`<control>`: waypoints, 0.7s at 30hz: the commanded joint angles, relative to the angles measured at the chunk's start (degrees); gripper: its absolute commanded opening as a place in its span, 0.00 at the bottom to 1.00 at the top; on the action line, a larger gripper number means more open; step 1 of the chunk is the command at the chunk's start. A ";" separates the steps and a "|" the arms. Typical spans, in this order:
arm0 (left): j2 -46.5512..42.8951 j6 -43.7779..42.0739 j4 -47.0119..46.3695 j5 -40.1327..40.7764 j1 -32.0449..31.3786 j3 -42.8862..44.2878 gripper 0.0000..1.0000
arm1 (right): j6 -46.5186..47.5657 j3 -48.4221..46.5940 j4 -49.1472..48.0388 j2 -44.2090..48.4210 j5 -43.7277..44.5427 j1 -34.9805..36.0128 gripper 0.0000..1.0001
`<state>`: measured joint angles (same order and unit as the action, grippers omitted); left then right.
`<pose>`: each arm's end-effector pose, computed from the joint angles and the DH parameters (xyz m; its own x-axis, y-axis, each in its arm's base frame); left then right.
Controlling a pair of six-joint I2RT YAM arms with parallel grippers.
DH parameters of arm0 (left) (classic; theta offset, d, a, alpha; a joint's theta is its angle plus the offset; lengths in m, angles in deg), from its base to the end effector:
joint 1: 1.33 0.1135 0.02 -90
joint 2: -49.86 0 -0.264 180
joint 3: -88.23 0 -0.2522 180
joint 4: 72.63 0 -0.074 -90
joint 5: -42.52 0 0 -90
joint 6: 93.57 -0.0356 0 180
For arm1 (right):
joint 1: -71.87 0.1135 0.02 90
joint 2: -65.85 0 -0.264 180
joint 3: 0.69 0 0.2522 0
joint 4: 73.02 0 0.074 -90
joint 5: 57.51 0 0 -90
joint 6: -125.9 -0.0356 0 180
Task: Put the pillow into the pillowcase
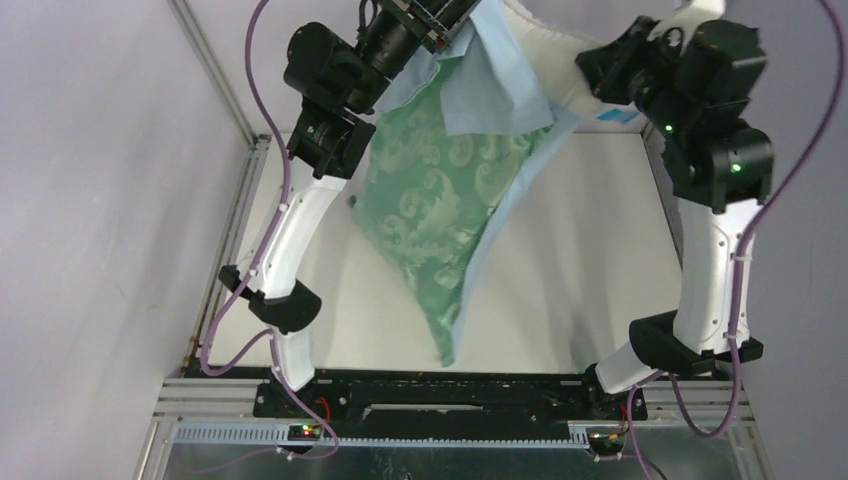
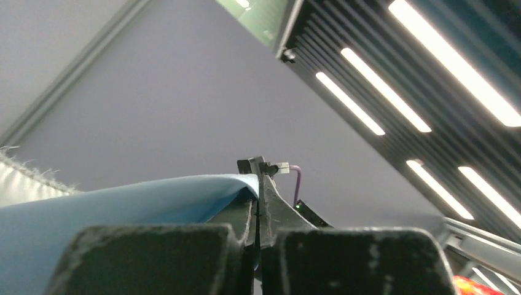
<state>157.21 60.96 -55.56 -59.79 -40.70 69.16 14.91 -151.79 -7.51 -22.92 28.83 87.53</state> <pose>0.2549 -0.2189 0.6332 -0.4813 -0.7460 -0.4602 0.7387 -0.0627 -0.6711 0.2313 0.0672 0.5947 -0.1683 0.3241 -0.9309 -0.2897 0.8865 0.3610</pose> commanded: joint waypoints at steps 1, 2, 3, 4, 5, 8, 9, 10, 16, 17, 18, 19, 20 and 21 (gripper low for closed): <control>-3.31 5.32 -14.68 -2.19 -0.88 2.61 0.00 | -2.63 -11.27 -6.01 2.46 -2.00 -4.27 0.00; -2.61 5.90 -14.47 -2.71 -0.88 3.15 0.00 | -2.87 -10.45 -7.84 3.70 -2.67 -4.38 0.00; -2.29 6.18 -14.21 -3.16 -0.87 3.24 0.00 | -3.21 -9.04 -9.48 4.57 -4.13 -4.26 0.00; -2.36 6.15 -13.96 -3.49 -0.88 2.98 0.00 | -3.46 -7.29 -10.82 5.58 -5.71 -3.61 0.00; -2.63 5.89 -13.72 -3.67 -0.81 2.50 0.00 | -3.16 -5.56 -11.63 6.26 -5.97 -2.05 0.00; -3.77 5.21 -12.91 -4.06 -0.42 0.86 0.00 | 1.27 -2.45 -9.44 6.74 -1.22 5.73 0.00; -4.57 4.61 -11.71 -4.03 -0.25 -0.11 0.00 | 2.61 -1.28 -8.64 6.85 0.41 8.68 0.00; -5.80 3.99 -10.47 -4.03 0.02 -2.10 0.00 | 3.70 0.72 -8.38 7.10 1.93 11.89 0.00; -20.34 0.55 -4.90 -2.32 4.49 -29.41 0.00 | 5.44 10.20 -5.49 5.17 13.22 31.37 0.00; -23.50 -0.02 -3.87 -2.64 5.50 -33.36 0.00 | 5.03 10.74 -4.78 3.98 14.05 32.82 0.00; -25.00 -0.59 -3.69 -3.42 6.32 -37.68 0.00 | 4.43 10.94 -4.18 3.48 13.60 32.93 0.00; -28.21 -1.20 -3.68 -4.13 7.11 -41.32 0.00 | 3.84 10.61 -3.44 2.42 12.80 32.93 0.00; -30.41 -1.96 -1.80 -4.80 7.77 -45.17 0.00 | 3.50 10.07 -2.62 1.74 11.40 33.08 0.03; -32.45 -2.92 -0.95 -5.06 8.27 -48.72 0.00 | 3.47 9.48 -2.33 1.35 9.91 33.48 0.11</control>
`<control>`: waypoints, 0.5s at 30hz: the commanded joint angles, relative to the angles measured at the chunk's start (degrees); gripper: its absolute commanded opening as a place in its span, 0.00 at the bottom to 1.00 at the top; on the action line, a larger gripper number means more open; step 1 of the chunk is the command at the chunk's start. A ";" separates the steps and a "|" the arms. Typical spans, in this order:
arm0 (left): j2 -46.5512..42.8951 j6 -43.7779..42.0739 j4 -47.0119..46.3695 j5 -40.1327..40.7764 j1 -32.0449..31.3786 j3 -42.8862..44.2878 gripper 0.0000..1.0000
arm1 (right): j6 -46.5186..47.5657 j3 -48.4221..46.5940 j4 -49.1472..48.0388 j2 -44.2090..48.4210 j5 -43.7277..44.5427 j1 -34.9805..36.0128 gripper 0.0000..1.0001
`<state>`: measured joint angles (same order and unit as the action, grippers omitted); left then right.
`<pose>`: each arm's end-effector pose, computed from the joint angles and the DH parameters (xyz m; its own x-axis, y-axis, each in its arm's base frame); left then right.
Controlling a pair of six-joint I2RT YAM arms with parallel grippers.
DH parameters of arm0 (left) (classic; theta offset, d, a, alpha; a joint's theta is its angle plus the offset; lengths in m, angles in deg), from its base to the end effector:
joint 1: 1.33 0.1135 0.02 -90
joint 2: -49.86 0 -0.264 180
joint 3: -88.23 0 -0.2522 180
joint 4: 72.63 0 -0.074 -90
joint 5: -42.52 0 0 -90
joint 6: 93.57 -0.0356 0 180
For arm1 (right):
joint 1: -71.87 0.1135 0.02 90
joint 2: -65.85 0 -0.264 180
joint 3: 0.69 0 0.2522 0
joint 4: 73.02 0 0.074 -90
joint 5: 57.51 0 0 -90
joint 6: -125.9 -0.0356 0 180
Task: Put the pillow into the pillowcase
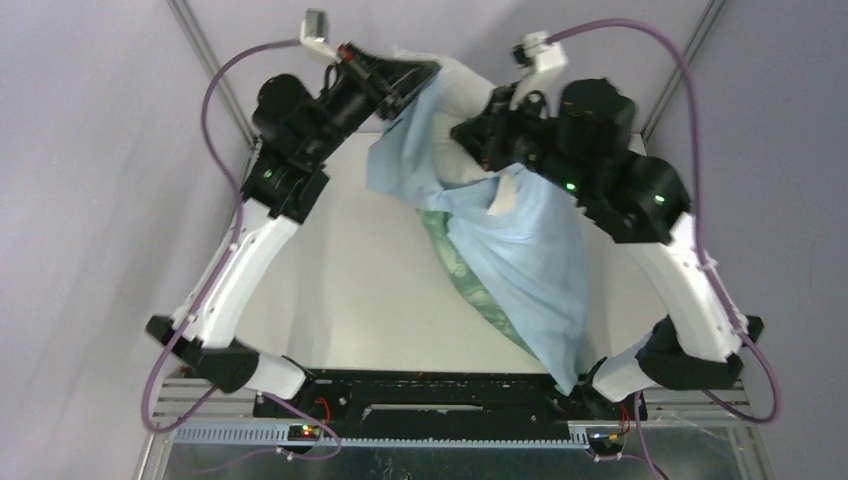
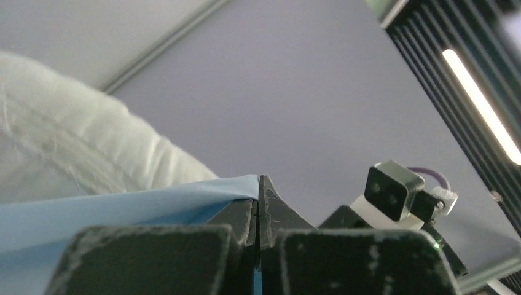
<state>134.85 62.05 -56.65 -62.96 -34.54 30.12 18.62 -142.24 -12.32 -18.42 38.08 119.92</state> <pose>0.2456 -0.1721 0.5666 -0.5474 -0.6908 -0.4724 0.5761 0.0983 -0.8114 0.1625 0.1756 0.5818 -0.2386 0.1767 -0.9549 -0.6329 0.7175 0.2910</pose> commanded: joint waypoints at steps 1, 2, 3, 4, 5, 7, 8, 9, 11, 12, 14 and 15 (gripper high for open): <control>-12.30 -4.84 0.82 -2.39 2.67 -12.93 0.00 | -0.21 -0.78 2.89 -3.34 0.07 1.79 0.24; -14.14 -5.63 1.94 -2.62 3.48 -16.89 0.00 | 0.24 -2.16 3.42 -3.45 0.15 2.83 0.38; -15.94 -6.36 2.41 -2.84 4.34 -19.70 0.00 | 1.09 -3.62 3.95 -3.42 0.75 4.04 0.51; -17.65 -6.63 2.51 -3.00 5.18 -22.32 0.00 | 1.41 -5.19 4.41 -3.39 1.67 5.25 0.60; -19.03 -6.91 2.76 -3.19 5.90 -24.74 0.00 | 1.98 -6.91 4.95 -3.12 2.33 6.31 0.66; -20.96 -7.44 3.21 -4.10 6.84 -27.97 0.00 | 2.40 -9.35 5.43 -2.08 3.05 7.15 0.74; -21.42 -7.72 3.24 -4.87 6.92 -29.01 0.00 | 2.38 -9.63 5.26 -1.21 3.42 7.22 0.82; -21.66 -7.81 3.26 -5.54 6.93 -29.87 0.00 | 2.34 -9.44 5.06 -0.17 3.89 7.23 0.86; -22.23 -7.57 2.58 -6.17 6.93 -31.67 0.00 | 2.55 -8.59 5.03 1.48 6.22 7.26 0.88; -22.48 -7.66 2.36 -6.33 6.93 -32.21 0.00 | 2.78 -8.04 5.46 1.80 8.27 7.23 0.87; -22.79 -7.59 2.08 -6.34 6.93 -32.88 0.00 | 3.15 -8.06 7.71 1.13 12.57 6.99 0.82; -22.73 -7.47 1.70 -6.52 6.93 -33.17 0.00 | 3.10 -8.56 9.58 -0.13 13.60 6.79 0.80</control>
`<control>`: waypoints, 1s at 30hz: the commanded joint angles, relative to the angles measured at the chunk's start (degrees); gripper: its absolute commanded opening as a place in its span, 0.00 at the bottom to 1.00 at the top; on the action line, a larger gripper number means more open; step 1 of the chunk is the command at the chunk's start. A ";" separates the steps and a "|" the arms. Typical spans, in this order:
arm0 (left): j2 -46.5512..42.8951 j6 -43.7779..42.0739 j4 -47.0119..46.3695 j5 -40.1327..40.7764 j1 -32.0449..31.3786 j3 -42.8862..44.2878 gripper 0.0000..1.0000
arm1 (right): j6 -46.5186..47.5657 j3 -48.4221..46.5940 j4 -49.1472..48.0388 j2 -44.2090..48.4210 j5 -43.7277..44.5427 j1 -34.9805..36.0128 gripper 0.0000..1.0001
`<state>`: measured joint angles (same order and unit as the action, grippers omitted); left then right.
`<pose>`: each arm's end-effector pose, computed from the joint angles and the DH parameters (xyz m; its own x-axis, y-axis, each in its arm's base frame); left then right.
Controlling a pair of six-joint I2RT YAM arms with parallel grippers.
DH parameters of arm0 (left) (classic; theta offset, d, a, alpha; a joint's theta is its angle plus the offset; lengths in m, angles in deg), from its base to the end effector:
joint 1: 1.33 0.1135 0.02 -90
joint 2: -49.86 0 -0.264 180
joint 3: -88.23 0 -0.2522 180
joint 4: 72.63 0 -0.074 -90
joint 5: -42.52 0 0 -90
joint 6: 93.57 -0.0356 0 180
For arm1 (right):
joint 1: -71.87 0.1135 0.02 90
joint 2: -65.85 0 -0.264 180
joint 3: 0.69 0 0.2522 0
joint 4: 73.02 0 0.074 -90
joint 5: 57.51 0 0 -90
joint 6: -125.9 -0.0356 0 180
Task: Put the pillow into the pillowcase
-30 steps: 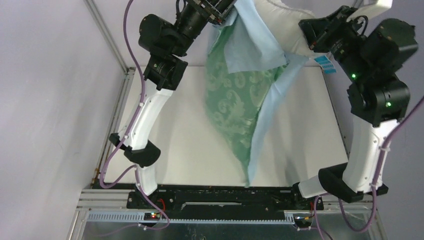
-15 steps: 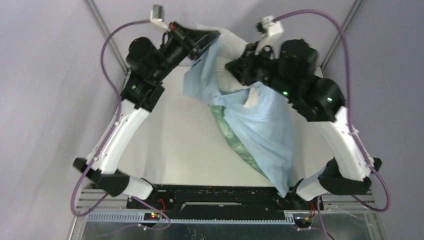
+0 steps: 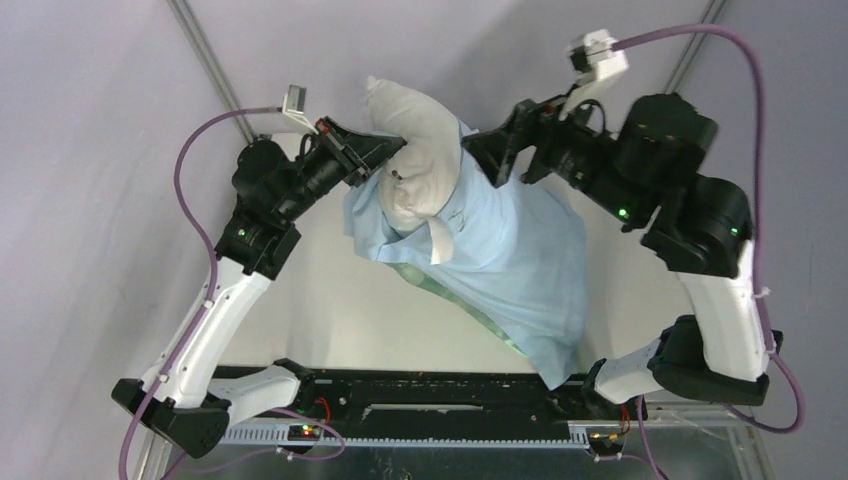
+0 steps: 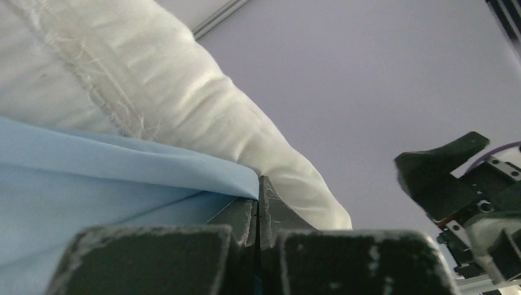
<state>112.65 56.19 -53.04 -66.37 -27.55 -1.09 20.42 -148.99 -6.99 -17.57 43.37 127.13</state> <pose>0.2001 -0.1114 0.4818 -0.5442 -0.6431 -0.5387 0.4671 0.3011 -0.8313 0.1228 0.1652 0.6019 -0.1977 0.1749 -0.9645 -0.6710 0.6932 0.2632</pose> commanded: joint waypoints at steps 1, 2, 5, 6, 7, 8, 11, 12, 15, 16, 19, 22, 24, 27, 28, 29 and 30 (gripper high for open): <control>-0.55 -1.52 -2.15 -3.51 -0.14 -2.15 0.00 | 0.93 -2.54 6.29 -2.02 9.19 -0.64 0.78; -0.60 -1.57 -2.21 -3.66 -0.16 -2.40 0.00 | 0.56 -3.17 8.69 -3.23 10.07 -0.62 0.76; -0.73 -2.60 -1.34 -3.39 -0.15 -3.18 0.00 | 0.19 -2.50 11.43 -5.44 14.85 -1.19 0.73; -0.72 -2.83 -1.32 -3.35 -0.19 -3.79 0.00 | 0.04 -1.84 11.59 -5.92 14.62 -2.07 0.73; -0.67 -2.83 -1.59 -3.34 -0.28 -4.63 0.00 | -0.23 -1.41 11.62 -6.58 13.00 -3.41 0.74; -0.57 -2.63 -2.04 -3.17 -0.51 -5.89 0.00 | -0.50 -1.27 11.44 -7.35 11.52 -4.60 0.75; 0.09 -2.65 -3.44 -0.76 -1.99 -11.23 0.00 | 0.36 -1.28 10.95 -10.56 11.16 -6.24 0.80; 0.14 -2.61 -3.79 0.90 -2.68 -13.41 0.00 | 0.36 -1.21 11.49 -12.16 11.10 -6.75 0.80; 1.00 -1.05 -7.43 8.41 -5.45 -22.48 0.00 | -0.26 2.57 12.63 -15.96 10.87 -8.08 0.80; 1.71 -0.02 -9.21 10.51 -6.51 -26.00 0.00 | -0.63 5.06 12.26 -16.26 11.05 -8.28 0.79; 5.22 4.01 -16.04 14.24 -9.40 -35.03 0.00 | -1.02 14.40 9.32 -15.03 12.52 -7.84 0.77; 9.61 5.83 -20.77 16.10 -12.14 -39.91 0.00 | -2.02 21.74 7.32 -12.66 13.70 -6.64 0.77; 11.87 6.69 -23.40 16.82 -13.59 -41.81 0.00 | -2.67 24.96 7.50 -11.69 16.79 -4.95 0.78; 13.33 7.71 -25.43 17.82 -14.28 -44.08 0.00 | -4.10 28.45 8.92 -10.99 19.83 -2.49 0.78; 13.62 7.93 -26.03 18.00 -14.29 -44.87 0.00 | -4.63 30.60 8.96 -10.61 20.26 -1.78 0.78; 13.93 7.99 -26.42 18.08 -14.28 -45.50 0.00 | -5.09 32.05 8.84 -10.39 20.48 -1.15 0.78; 14.18 8.04 -26.83 18.10 -14.25 -46.03 0.00 | -5.53 32.89 8.90 -10.52 20.70 -0.49 0.78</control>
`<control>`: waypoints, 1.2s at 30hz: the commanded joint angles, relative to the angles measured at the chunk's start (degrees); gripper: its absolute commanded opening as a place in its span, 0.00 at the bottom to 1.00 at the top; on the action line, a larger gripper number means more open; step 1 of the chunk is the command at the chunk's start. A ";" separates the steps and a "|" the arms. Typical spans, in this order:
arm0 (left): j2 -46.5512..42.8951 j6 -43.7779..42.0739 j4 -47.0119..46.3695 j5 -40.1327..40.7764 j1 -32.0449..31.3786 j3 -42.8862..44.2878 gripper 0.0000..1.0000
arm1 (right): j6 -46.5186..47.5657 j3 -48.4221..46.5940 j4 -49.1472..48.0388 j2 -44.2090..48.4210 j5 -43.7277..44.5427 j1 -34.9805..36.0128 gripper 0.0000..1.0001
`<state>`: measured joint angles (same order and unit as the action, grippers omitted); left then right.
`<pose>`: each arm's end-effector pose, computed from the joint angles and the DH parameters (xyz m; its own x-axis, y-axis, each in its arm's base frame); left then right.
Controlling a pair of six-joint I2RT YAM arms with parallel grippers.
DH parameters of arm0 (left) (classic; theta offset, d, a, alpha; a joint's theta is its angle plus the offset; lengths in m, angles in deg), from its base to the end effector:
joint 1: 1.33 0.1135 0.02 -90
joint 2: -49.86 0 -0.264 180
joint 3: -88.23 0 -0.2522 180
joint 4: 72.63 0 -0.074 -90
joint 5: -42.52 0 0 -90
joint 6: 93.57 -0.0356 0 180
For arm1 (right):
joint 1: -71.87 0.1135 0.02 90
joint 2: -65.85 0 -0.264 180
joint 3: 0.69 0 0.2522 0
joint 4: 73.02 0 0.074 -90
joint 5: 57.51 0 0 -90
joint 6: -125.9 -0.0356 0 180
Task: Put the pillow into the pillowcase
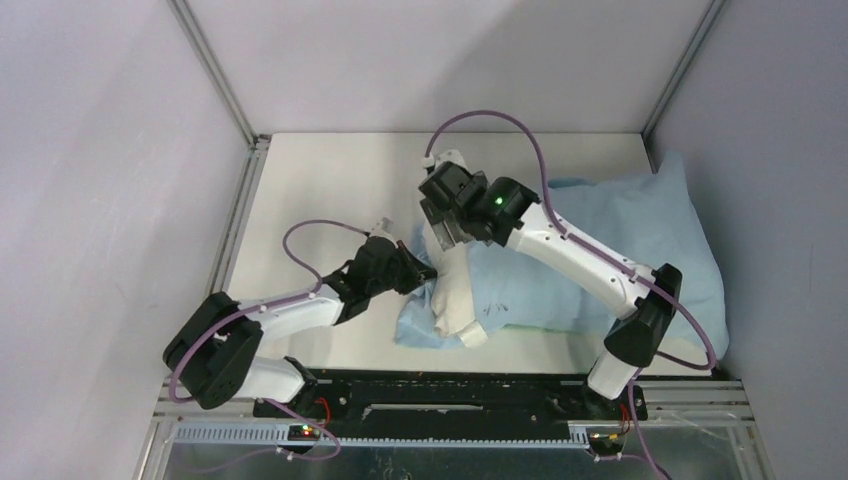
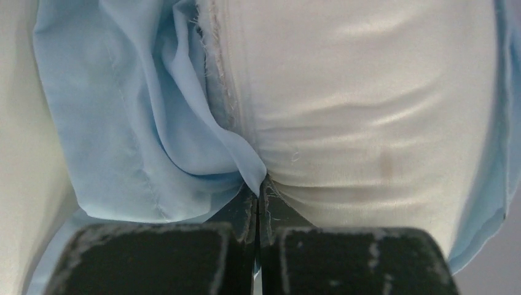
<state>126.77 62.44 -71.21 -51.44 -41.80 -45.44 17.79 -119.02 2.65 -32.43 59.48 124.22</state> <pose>0.2040 -0.1772 0.1843 -0.7962 -0.5188 -0.3114 -0.0869 0.6073 -0.7897 0.2294 0.2709 0.3740 -0.6498 -0.3888 -0.6531 -0.3651 0.9133 -0.1805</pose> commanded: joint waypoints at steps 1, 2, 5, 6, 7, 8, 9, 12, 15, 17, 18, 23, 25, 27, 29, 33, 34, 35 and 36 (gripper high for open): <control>0.50 1.94 -9.20 3.04 -0.01 -2.24 0.00 | -3.44 3.42 -0.22 3.78 5.47 3.04 0.78; 0.91 2.19 -9.91 2.90 0.01 -2.88 0.00 | -4.03 3.61 0.70 3.08 6.67 3.52 0.78; 2.23 3.28 -12.34 2.40 0.01 -4.51 0.00 | -5.92 4.79 3.24 1.30 10.45 4.16 0.78; 2.51 3.50 -13.08 2.31 -0.03 -4.94 0.00 | -6.11 5.70 3.30 1.00 11.55 4.01 0.78; 2.84 3.66 -13.60 2.21 -0.05 -5.24 0.00 | -6.45 6.21 3.53 0.64 12.28 3.74 0.78; 3.01 3.80 -13.93 2.14 -0.03 -5.51 0.00 | -6.82 6.38 3.94 0.18 12.51 3.47 0.77; 3.16 3.87 -14.32 2.06 -0.02 -5.77 0.00 | -7.18 6.42 4.56 -0.26 12.86 3.18 0.77; 3.31 3.95 -14.89 2.04 -0.05 -6.33 0.00 | -7.33 6.89 5.52 -1.27 13.50 2.82 0.75; 3.79 3.74 -15.21 1.86 -0.04 -6.56 0.00 | -6.39 6.94 4.94 -2.20 15.18 2.41 0.74; 4.36 3.79 -15.83 1.66 0.01 -6.91 0.00 | -5.74 5.24 4.95 -3.77 16.43 1.32 0.74; 4.62 3.91 -16.28 1.49 0.02 -7.10 0.00 | -5.03 4.27 4.66 -4.76 16.84 0.77 0.74; 4.89 4.34 -17.49 0.70 -0.01 -7.95 0.00 | -2.23 -1.13 4.96 -11.20 21.36 -1.93 0.72; 4.68 4.06 -17.48 0.59 -0.05 -8.26 0.00 | -1.70 -2.53 5.09 -12.87 23.33 -3.02 0.71; 4.77 3.90 -17.55 0.51 -0.03 -8.53 0.00 | -0.36 -3.46 3.88 -13.96 24.00 -4.00 0.70; 5.13 3.93 -18.06 0.22 0.00 -8.79 0.00 | 1.32 -4.77 2.43 -15.32 23.84 -5.03 0.67; 5.52 4.11 -19.15 -0.41 -0.02 -9.19 0.00 | 2.65 -9.08 3.08 -19.14 23.75 -6.33 0.46; 5.62 4.12 -19.32 -0.53 -0.05 -9.20 0.00 | 3.12 -10.01 2.83 -19.90 24.02 -6.33 0.40; 5.78 4.05 -19.48 -0.62 -0.05 -9.15 0.00 | 3.96 -10.91 2.21 -20.60 24.22 -6.41 0.36; 5.97 3.97 -19.56 -0.70 -0.05 -9.05 0.00 | 4.91 -11.64 1.64 -21.36 24.25 -6.45 0.31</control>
<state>131.75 66.60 -89.63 -51.12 -41.77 -52.98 19.74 -126.24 6.30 -51.12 80.63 118.32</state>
